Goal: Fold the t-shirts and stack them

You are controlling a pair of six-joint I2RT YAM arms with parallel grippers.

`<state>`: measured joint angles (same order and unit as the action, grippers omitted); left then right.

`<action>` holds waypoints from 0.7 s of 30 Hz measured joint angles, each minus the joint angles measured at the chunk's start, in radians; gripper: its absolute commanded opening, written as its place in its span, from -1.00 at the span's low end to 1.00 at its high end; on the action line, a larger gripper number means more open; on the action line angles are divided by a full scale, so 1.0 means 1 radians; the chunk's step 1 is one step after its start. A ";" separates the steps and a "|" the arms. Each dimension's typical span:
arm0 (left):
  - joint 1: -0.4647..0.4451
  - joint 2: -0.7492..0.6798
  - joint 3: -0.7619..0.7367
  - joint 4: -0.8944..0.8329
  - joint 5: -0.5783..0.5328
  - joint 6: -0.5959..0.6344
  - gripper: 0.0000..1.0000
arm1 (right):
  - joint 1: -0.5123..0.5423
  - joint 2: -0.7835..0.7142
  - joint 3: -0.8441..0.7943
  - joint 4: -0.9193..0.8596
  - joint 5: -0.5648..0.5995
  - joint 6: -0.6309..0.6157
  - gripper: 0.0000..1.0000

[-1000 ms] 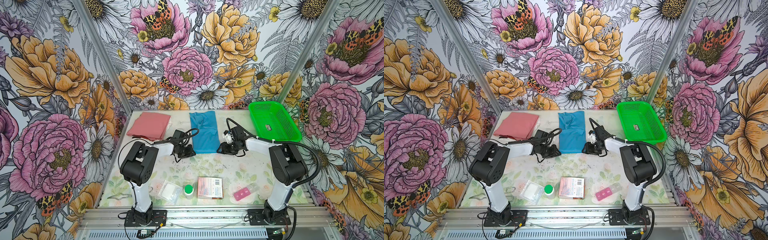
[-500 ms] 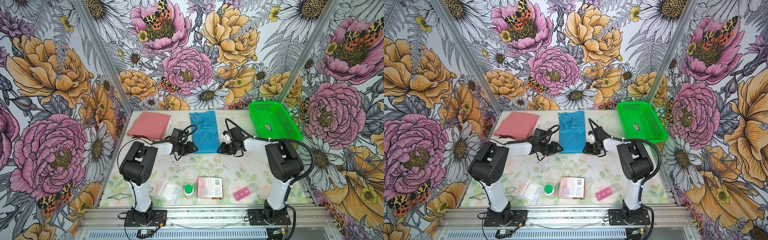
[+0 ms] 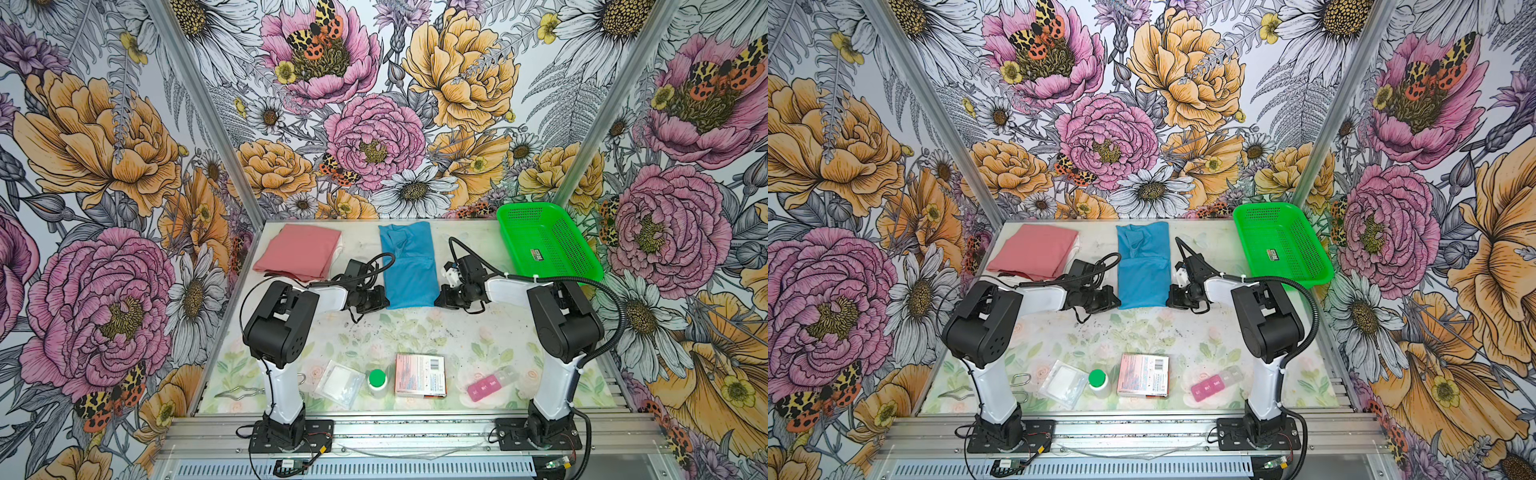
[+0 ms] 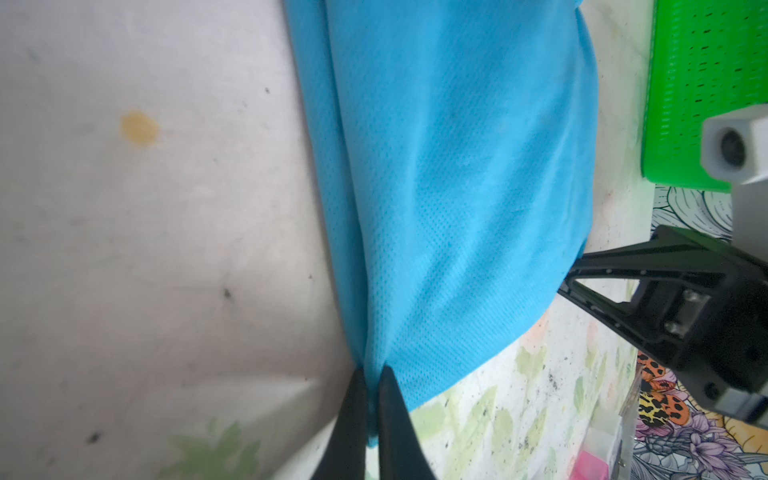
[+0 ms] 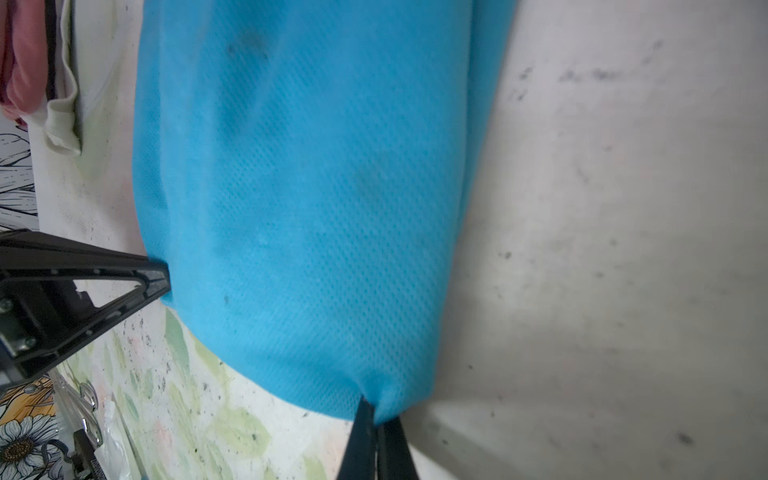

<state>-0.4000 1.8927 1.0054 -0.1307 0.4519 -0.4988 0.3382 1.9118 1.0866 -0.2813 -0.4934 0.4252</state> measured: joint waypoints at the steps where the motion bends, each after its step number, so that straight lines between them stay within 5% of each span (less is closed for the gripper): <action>1: -0.002 0.000 0.000 0.000 0.000 0.002 -1.00 | 0.004 0.000 -0.001 0.003 0.000 0.000 -1.00; 11: -0.015 -0.125 -0.111 -0.074 -0.020 0.020 -1.00 | 0.061 -0.111 -0.131 0.010 -0.001 0.000 -1.00; 21: -0.082 -0.435 -0.256 -0.214 -0.049 0.029 -1.00 | 0.130 -0.459 -0.321 -0.035 -0.046 0.000 -1.00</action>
<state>-0.4816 1.4574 0.7498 -0.3447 0.4026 -0.4694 0.4679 1.4525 0.7654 -0.3164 -0.5396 0.4252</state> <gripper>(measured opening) 0.050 0.049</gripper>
